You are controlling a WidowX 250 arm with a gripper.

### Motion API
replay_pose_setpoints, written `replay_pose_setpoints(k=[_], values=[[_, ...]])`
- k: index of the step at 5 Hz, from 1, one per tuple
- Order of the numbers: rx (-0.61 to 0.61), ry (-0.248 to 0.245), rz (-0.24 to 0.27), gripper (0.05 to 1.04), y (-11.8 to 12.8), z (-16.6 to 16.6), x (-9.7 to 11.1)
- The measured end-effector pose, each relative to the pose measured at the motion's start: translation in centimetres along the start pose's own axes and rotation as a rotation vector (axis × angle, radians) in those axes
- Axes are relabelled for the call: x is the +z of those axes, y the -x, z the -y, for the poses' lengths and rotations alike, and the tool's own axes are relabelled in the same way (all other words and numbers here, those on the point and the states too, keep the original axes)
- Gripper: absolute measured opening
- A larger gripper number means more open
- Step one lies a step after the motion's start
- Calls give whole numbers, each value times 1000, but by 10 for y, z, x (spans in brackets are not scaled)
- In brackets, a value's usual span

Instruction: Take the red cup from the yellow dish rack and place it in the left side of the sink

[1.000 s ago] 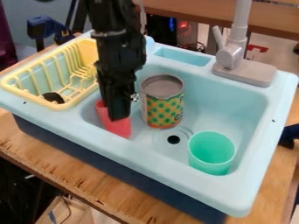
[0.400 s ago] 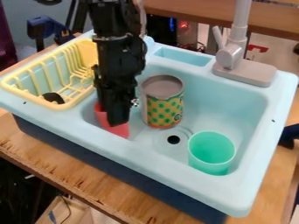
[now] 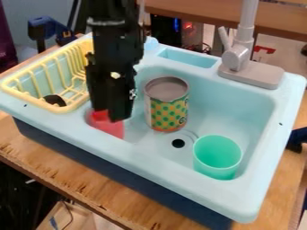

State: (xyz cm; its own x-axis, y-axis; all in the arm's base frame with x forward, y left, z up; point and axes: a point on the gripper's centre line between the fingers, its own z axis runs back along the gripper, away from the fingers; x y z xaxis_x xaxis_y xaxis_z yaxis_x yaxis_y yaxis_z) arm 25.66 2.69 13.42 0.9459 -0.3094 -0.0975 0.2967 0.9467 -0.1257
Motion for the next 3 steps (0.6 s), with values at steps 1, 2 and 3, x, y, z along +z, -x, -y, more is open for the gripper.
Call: replay_pose_setpoints(k=[1, 2, 3], values=[[-8, -11, 47, 1010, 1, 3, 21], [33, -36, 64, 1006, 10, -2, 40], [150, -194, 84, 1005, 26, -16, 72]])
